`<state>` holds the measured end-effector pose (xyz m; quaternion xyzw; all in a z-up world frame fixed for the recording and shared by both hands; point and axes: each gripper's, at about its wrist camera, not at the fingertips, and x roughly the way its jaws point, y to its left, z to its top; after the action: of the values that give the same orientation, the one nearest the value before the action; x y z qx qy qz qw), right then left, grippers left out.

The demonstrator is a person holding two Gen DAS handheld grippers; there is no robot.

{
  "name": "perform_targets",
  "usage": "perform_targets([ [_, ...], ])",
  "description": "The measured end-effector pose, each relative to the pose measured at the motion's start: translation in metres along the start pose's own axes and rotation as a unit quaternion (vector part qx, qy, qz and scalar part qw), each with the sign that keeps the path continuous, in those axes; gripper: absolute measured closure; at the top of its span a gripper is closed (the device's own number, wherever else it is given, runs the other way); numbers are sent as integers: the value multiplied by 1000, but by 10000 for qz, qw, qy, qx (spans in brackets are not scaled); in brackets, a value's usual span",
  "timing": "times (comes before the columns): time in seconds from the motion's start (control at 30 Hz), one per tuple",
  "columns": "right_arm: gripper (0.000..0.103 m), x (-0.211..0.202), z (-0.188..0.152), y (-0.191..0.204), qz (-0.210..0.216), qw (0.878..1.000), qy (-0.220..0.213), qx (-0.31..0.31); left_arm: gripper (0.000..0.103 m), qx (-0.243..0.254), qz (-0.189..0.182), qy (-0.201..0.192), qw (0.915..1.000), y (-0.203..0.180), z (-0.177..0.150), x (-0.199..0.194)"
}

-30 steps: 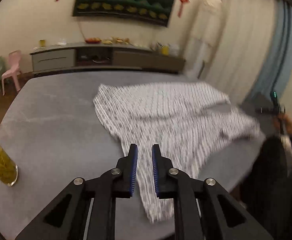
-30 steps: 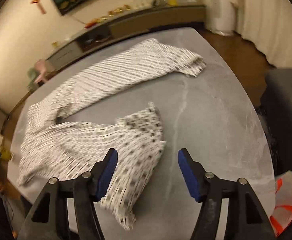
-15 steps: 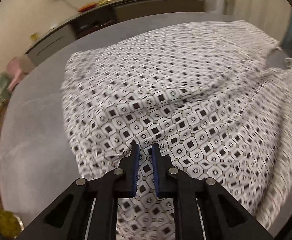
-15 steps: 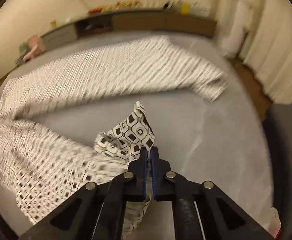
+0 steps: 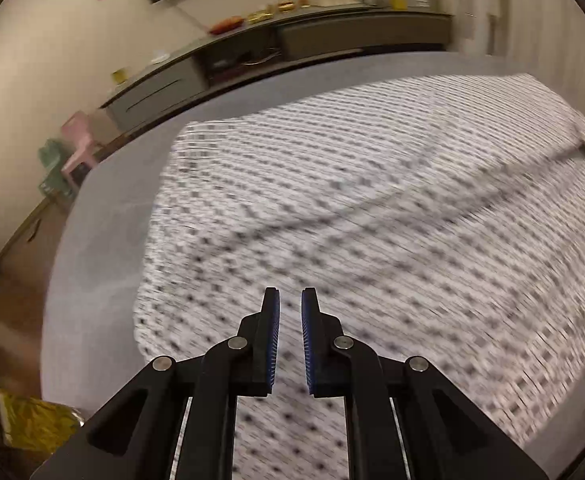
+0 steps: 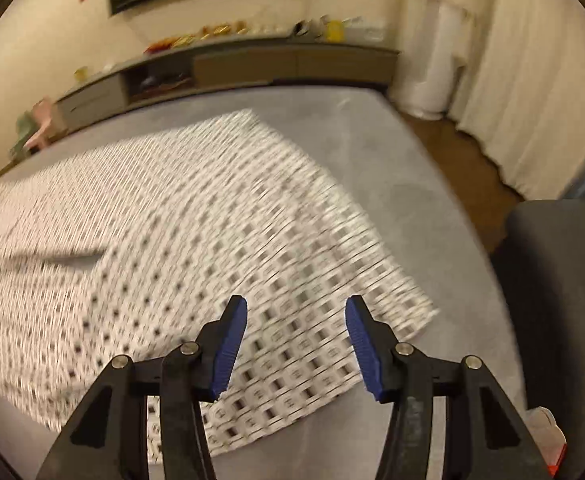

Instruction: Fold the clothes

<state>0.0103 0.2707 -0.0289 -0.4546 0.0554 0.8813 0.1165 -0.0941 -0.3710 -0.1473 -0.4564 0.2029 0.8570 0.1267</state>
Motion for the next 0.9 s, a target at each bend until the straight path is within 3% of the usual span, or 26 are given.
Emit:
perform_targets([
  [0.1, 49, 13, -2, 15, 253, 9985, 253, -425, 92, 270, -54, 183, 9995, -18, -19, 11],
  [0.17, 48, 26, -4, 14, 87, 9956, 660, -653, 92, 109, -9, 223, 9997, -15, -24, 22],
  [0.23, 48, 24, -5, -4, 253, 9945, 922, -419, 91, -189, 24, 218, 9996, -2, -26, 24],
  [0.3, 48, 16, -12, -12, 71, 9868, 1413, -786, 90, -481, 285, 364, 9978, 14, -27, 28],
  [0.43, 43, -6, -42, -16, -93, 9651, 2114, -1544, 90, -595, 830, 434, 9938, 33, -35, 34],
  [0.47, 43, -15, -42, -14, -191, 9670, 1995, -1573, 90, -655, 904, 453, 9927, 37, -38, 33],
  [0.53, 43, -32, -40, -10, -393, 9714, 1706, -1605, 90, -920, 419, 252, 9946, 40, -44, 19],
  [0.63, 42, -40, -26, 12, 68, 9827, 1241, -1373, 90, -947, -486, -47, 9943, 24, -62, -16],
  [0.7, 42, -37, -27, 34, 275, 9851, 1067, -1318, 90, -704, -591, 23, 9958, 10, -79, -25],
  [0.8, 42, -7, -29, 51, 439, 9857, 1211, -1085, 90, -339, -748, 129, 9965, -12, -104, -37],
  [0.9, 37, 11, -30, 34, 876, 9849, 1411, -492, 87, -431, -678, 214, 9965, -4, -125, -34],
])
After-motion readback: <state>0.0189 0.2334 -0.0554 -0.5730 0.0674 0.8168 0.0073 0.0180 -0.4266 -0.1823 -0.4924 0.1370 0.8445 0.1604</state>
